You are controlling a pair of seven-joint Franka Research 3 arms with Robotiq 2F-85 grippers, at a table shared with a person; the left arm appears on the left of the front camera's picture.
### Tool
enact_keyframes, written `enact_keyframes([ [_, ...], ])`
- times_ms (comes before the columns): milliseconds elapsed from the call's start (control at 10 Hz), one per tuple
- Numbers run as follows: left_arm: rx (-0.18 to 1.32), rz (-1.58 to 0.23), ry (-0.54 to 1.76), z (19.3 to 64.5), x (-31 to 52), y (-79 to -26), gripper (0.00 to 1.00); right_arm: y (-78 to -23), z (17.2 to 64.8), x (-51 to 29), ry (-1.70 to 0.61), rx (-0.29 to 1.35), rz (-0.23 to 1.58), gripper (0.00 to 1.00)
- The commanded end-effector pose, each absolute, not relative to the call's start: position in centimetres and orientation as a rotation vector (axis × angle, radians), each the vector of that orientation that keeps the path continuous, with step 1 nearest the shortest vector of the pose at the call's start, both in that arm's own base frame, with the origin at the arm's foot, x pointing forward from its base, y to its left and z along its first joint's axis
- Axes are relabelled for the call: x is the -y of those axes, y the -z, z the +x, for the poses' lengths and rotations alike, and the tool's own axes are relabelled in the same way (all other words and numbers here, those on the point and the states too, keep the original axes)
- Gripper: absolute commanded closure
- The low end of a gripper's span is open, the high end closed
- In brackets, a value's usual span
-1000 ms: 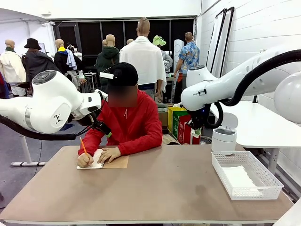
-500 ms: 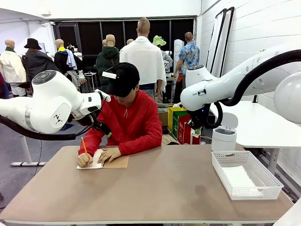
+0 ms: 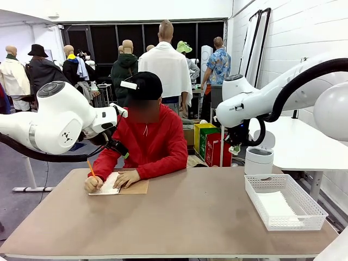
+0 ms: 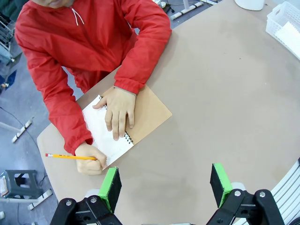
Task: Sort the paper based on its condition.
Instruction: If a person hands you a paper, place it in the Organizing basket , and if it's crumpled, put it in the Trash can.
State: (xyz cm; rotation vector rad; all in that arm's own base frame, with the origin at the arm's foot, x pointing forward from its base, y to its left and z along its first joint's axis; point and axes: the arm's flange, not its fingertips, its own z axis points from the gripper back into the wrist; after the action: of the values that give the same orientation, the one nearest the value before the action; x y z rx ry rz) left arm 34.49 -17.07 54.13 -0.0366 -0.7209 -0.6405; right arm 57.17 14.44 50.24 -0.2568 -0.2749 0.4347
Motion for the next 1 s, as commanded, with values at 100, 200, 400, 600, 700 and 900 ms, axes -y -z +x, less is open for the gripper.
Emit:
enact_keyframes([
  [100, 0.718, -0.041, 0.640, 34.5, 16.9, -54.0, 0.00, -50.3, 60.2, -11.5, -0.365, 0.323, -0.362, 1.00],
  [200, 0.718, -0.041, 0.640, 34.5, 16.9, -54.0, 0.00, -50.3, 61.1, -10.1, -0.343, 0.328, -0.384, 1.00],
  [400, 0.718, -0.041, 0.640, 34.5, 16.9, -54.0, 0.00, -49.8, 63.1, -7.8, -0.283, 0.357, -0.402, 1.00],
  [600, 0.718, -0.041, 0.640, 34.5, 16.9, -54.0, 0.00, -48.9, 65.0, -6.5, -0.270, 0.360, -0.409, 1.00],
  [700, 0.718, -0.041, 0.640, 34.5, 16.9, -54.0, 0.00, -48.5, 65.6, -5.9, -0.258, 0.363, -0.425, 1.00],
  [900, 0.718, -0.041, 0.640, 34.5, 16.9, -54.0, 0.00, -47.5, 66.9, -5.1, -0.233, 0.377, -0.473, 1.00],
])
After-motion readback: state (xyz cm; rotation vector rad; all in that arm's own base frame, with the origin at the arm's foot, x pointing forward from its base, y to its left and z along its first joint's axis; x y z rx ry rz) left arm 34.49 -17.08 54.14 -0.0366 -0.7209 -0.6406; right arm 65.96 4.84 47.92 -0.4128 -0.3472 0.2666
